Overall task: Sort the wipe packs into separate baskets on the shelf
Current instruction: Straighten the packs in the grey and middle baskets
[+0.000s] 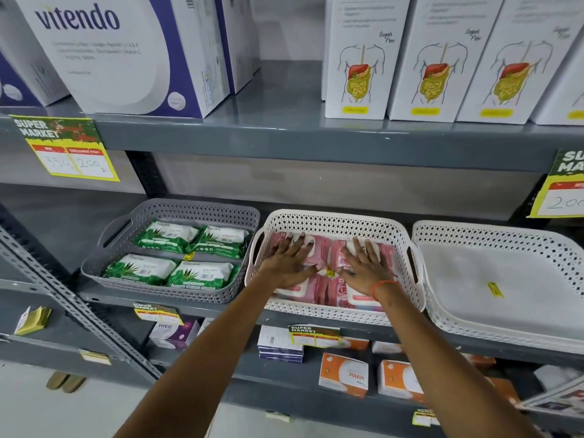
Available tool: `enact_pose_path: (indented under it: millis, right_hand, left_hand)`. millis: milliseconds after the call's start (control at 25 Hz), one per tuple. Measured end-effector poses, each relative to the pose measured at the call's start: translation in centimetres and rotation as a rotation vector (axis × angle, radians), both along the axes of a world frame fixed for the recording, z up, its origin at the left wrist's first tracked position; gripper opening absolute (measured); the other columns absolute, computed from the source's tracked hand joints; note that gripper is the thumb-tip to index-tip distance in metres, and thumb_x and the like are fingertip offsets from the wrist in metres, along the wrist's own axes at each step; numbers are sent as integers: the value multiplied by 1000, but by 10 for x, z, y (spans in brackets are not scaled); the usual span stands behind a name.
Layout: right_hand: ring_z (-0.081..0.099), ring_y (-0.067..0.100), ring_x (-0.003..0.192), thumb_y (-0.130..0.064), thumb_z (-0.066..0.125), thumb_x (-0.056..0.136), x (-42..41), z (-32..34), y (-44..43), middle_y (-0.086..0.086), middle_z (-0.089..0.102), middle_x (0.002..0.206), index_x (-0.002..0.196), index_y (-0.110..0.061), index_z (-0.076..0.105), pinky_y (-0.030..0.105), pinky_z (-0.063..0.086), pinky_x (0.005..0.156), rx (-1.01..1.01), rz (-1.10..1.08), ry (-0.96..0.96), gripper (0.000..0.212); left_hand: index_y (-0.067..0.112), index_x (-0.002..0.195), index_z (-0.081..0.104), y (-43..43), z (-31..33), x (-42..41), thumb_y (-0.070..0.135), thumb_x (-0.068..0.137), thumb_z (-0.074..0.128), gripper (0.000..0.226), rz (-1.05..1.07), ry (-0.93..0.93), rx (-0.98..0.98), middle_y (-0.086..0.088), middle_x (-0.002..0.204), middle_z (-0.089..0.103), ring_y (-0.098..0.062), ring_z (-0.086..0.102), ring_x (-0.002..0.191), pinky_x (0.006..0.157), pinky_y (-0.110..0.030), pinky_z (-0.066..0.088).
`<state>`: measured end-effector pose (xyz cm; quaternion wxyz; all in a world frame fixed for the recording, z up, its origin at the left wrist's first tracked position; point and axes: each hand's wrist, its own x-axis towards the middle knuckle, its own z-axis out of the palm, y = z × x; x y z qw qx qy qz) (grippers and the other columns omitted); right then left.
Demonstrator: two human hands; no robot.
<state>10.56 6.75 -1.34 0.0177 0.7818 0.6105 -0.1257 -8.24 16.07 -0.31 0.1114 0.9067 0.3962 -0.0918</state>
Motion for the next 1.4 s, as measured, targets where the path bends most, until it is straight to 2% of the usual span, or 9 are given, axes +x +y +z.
enact_pose_path:
  millis: [280,440,560,640,760,920,1240,1320,1400]
  right_hand:
    - [-19,27,147,-51,19,98,-9,14,0,1,-19,160,151,-27,-4,54,-8,120,-50,-78,53,62]
    - [-8,26,149,-39,25,99,-82,46,37,4,-7,162,152,-19,5,51,-1,122,231,-166,89,60]
    - [4,26,150,-25,36,97,-164,60,80,10,8,162,149,-11,19,47,6,123,516,-65,151,57]
    - [9,27,149,-18,39,96,-210,59,104,14,13,161,148,-5,24,41,7,123,572,51,196,55]
    - [1,27,150,-25,34,99,-258,35,138,12,4,162,149,-5,17,42,4,123,316,156,179,57]
    - [-17,33,147,-57,27,95,-273,7,162,6,-15,161,151,-29,-1,57,-6,118,-20,109,84,69]
    - [-25,37,144,-67,20,90,-277,7,163,7,-25,159,150,-31,-10,62,-13,116,-122,121,37,76]
    - [-22,37,145,-64,22,92,-278,23,158,9,-22,159,151,-29,-7,60,-12,117,-157,110,56,74]
    - [-17,39,146,-53,30,95,-278,41,144,12,-17,160,152,-27,-2,60,-7,119,-164,128,66,70]
  left_hand:
    - [32,146,-9,3,3,-1,65,90,17,70,-13,27,14,5,155,-20,-24,-19,142,115,-49,-8]
    - [29,146,-11,16,14,-42,57,94,14,64,61,-151,241,4,154,-17,-16,-15,142,112,-41,-14]
    - [24,148,-2,43,23,-108,49,95,17,62,169,-257,382,1,157,-6,-16,-6,144,116,-40,-5]
    - [23,149,4,72,25,-152,46,95,17,60,276,-245,384,0,158,-3,-18,-4,145,116,-45,-1]
    - [30,149,3,116,12,-211,44,98,22,56,438,-84,243,0,159,-8,-28,-10,144,116,-53,-1]
    - [41,146,1,140,-7,-251,52,96,19,54,470,46,66,-3,159,-10,-42,-9,141,114,-58,0]
    - [39,146,-8,136,2,-249,57,94,17,60,460,187,80,-6,158,-13,-42,-8,142,113,-61,4]
    - [32,148,-3,128,21,-237,57,94,21,64,426,299,84,-7,158,-8,-36,-5,143,112,-62,4]
    - [27,149,10,108,38,-218,53,95,26,61,377,384,85,-9,158,10,-31,11,144,112,-60,9]
